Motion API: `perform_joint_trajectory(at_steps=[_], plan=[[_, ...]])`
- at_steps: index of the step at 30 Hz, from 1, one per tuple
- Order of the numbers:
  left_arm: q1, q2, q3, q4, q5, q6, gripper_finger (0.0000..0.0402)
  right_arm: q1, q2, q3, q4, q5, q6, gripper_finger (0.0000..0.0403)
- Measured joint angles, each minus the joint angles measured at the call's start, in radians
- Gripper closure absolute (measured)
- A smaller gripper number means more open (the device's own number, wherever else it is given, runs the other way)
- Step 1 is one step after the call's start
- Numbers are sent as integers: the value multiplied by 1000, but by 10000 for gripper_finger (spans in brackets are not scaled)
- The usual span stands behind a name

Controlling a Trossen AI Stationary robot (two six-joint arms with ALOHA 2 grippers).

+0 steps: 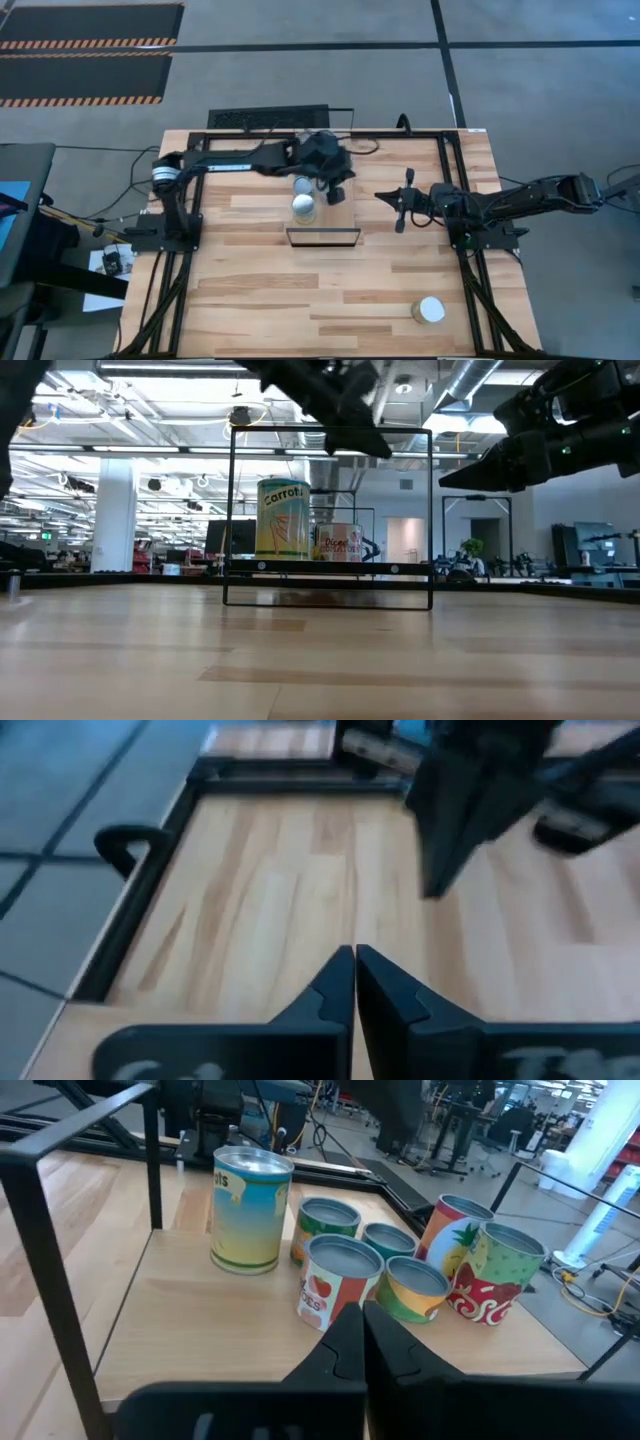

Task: Pick and place cans onto a shelf
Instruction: Put the large canned oranges on the shelf aligned with the large canned carrots

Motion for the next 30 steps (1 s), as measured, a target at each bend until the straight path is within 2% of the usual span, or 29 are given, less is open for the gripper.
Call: perform_joint_trajectory(at_steps=[8, 13, 18, 23, 30], plan=[[-79, -276, -427, 333, -101, -27, 400, 1, 0, 0, 20, -4, 19, 398], [-133, -429, -705, 578, -152, -69, 400, 7, 0, 26, -35, -3, 28, 398], [-166, -556, -965, 850, -154, -134, 400, 39, 1, 115, -210, 10, 53, 398], [-179, -641, -1180, 1079, -150, -182, 400, 125, 1, 206, -403, 123, 70, 398], [-189, -718, -1402, 1297, -150, -209, 400, 245, 25, 399, -805, 191, 285, 398]])
